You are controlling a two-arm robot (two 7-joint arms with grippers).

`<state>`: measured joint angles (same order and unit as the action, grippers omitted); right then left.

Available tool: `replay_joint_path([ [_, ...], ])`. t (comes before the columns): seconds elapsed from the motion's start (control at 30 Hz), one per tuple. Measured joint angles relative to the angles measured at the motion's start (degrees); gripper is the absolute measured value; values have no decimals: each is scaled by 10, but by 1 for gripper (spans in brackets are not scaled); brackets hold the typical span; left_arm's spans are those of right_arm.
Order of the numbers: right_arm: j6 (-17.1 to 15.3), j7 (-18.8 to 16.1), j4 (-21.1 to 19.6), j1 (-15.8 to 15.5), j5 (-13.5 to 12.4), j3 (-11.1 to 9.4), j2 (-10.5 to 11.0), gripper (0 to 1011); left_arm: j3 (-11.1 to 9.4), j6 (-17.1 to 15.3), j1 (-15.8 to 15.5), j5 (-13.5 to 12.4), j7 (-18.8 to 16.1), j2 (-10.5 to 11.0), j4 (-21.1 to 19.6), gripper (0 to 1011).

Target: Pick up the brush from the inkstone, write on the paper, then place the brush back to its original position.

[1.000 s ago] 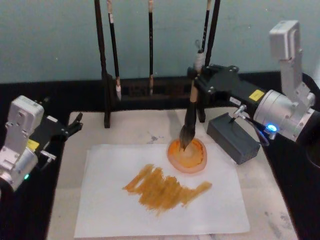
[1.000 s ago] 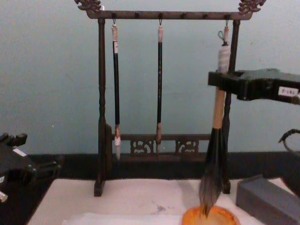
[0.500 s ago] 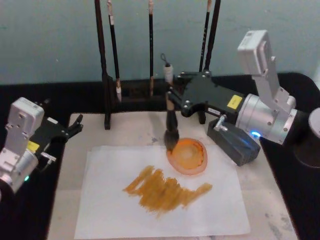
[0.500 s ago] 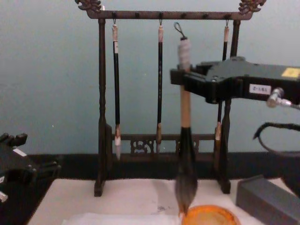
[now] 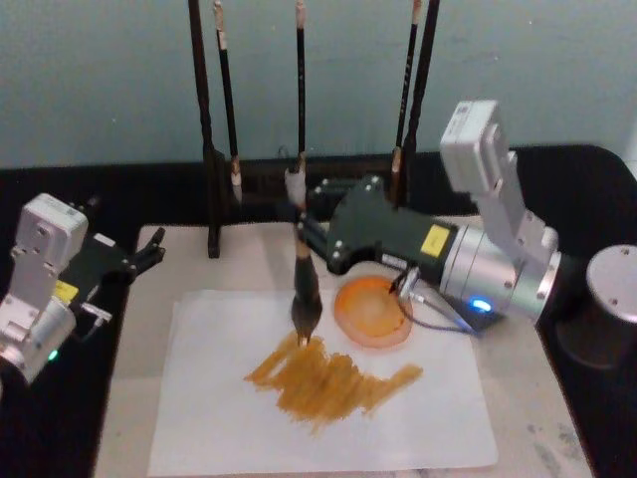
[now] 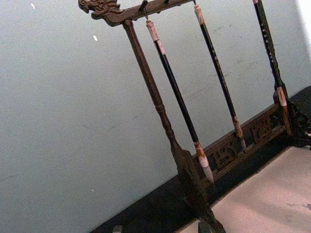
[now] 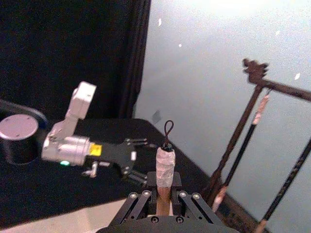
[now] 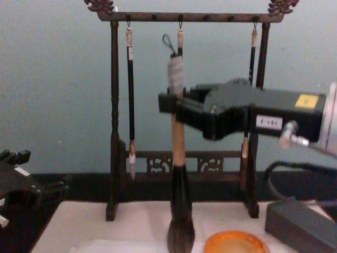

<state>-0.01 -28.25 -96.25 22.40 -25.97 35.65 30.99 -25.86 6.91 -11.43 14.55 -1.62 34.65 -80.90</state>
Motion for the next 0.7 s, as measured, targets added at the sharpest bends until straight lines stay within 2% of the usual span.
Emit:
replay_joint_path([
  [0.3, 0, -10, 1, -26, 11, 4, -7, 169, 0, 0, 0, 0, 0, 0, 0, 1010],
  [0.7, 1, -14, 14, -41, 29, -7, -12, 169, 0, 0, 0, 0, 0, 0, 0, 1010],
])
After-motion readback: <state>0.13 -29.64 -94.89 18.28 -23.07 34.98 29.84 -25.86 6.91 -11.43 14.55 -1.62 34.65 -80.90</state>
